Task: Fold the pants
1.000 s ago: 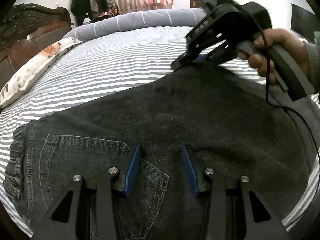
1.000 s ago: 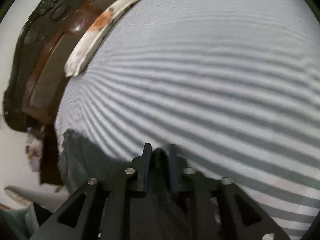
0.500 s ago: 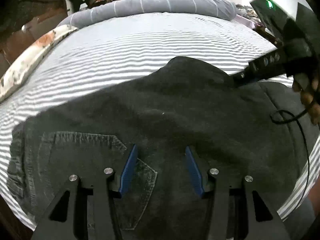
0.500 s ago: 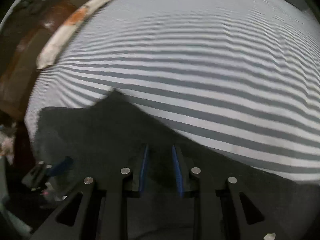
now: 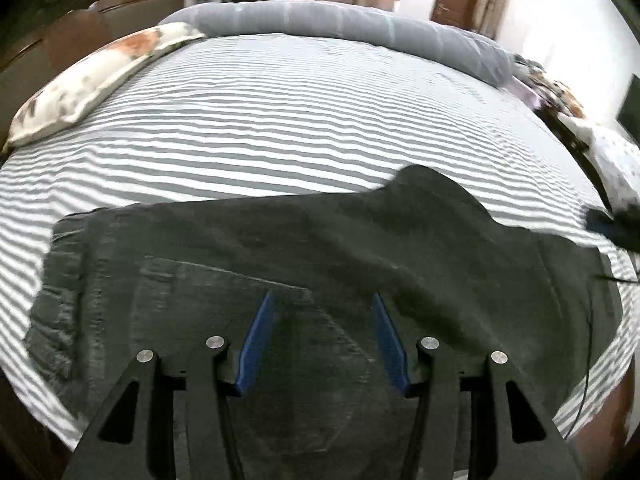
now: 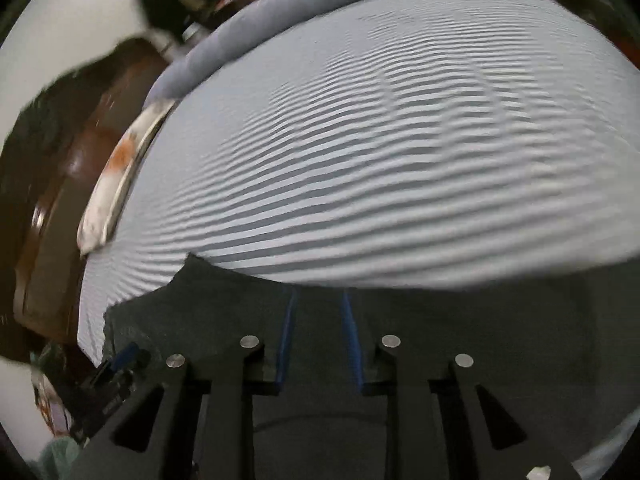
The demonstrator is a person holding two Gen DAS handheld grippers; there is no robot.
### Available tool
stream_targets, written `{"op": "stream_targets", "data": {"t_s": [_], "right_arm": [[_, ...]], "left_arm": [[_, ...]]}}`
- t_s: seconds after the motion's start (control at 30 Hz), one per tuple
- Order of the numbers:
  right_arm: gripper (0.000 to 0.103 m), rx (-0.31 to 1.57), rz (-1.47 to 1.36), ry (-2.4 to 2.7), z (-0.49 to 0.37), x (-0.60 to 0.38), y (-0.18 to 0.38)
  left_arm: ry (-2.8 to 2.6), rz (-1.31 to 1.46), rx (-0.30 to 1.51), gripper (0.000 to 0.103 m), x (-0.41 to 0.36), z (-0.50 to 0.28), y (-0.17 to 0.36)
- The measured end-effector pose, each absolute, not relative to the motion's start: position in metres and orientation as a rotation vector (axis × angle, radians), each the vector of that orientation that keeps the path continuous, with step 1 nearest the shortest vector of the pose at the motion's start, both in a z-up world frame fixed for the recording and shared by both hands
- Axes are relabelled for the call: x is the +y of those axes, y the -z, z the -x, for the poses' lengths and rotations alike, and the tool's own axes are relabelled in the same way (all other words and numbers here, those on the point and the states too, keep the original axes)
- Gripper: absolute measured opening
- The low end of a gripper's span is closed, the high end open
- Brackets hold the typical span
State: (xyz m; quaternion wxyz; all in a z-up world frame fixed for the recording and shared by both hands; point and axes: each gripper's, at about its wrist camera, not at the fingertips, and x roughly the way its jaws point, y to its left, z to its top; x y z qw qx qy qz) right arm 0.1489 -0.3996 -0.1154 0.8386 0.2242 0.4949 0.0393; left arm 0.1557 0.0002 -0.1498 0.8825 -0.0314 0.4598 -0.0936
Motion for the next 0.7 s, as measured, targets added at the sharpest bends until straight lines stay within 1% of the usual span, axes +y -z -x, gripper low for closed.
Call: {"op": "stream_targets", "data": {"t_s": [0.2,0.4,0.6,0.7], "right_arm": [[0.030,0.988,-0.627,0.091,-0.049,-0.498,0.104],[0.030,0.929,-0.815,0.191,0.035,-0.554,0.125],[0.032,0.903,-0.951,0.206,0.071,-0.566,0.166],[0.032,0.894,-1.004,0.200,0.072,-0.569,0.183]], "left_arm": [[0.162,0.041,0.968,0.053,0.006,-0.139,0.143],[0.210,-0.032,0.966,0.053,-0.029,-0.119,0.140],[0.286,-0.084,0.955,0.053,-0.079,-0.107,0.138],[0.318,-0.093,0.969,0.053,-0.102,-0.106,0.140]]}}
